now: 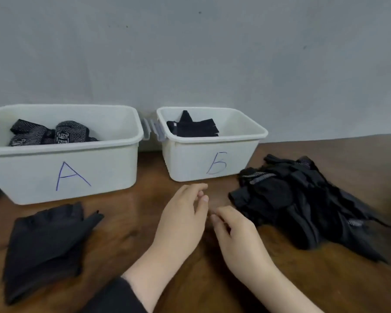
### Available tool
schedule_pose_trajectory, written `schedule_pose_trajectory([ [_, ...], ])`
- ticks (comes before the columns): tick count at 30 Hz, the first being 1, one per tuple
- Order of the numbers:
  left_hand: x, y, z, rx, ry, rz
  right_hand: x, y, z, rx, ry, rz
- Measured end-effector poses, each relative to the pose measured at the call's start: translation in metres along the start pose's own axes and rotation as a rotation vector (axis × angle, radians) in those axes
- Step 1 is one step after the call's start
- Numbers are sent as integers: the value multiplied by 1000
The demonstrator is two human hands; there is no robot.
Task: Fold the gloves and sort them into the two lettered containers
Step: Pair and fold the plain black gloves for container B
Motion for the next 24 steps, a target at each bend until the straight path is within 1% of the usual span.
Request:
schedule_pose_trajectory([
  [2,-3,15,22,-78,12,-62,10,18,1,-50,28,-8],
  [4,2,21,31,-96,-3,-59,15,23,-8,-29,-8,21],
  [8,13,35,35,-90,-32,-57,25,30,-27,36,-117,105],
  [12,22,47,36,-83,-104,-14,36,35,-40,81,-125,149],
  [18,20,48,34,-73,-128,-25,43,39,-44,115,-153,172],
  [24,26,51,39,-50,-153,-8,38,42,-59,219,-189,130],
])
Point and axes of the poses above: each hand's wrist, its own y-axis away from the middle knuckle, its own z-axis out of the palm, x = y × z, the point moved 9 cm from there along -y, towards the middle knuckle, and after that the axes turned 10 degrees about -y, right-handed, at the moved point
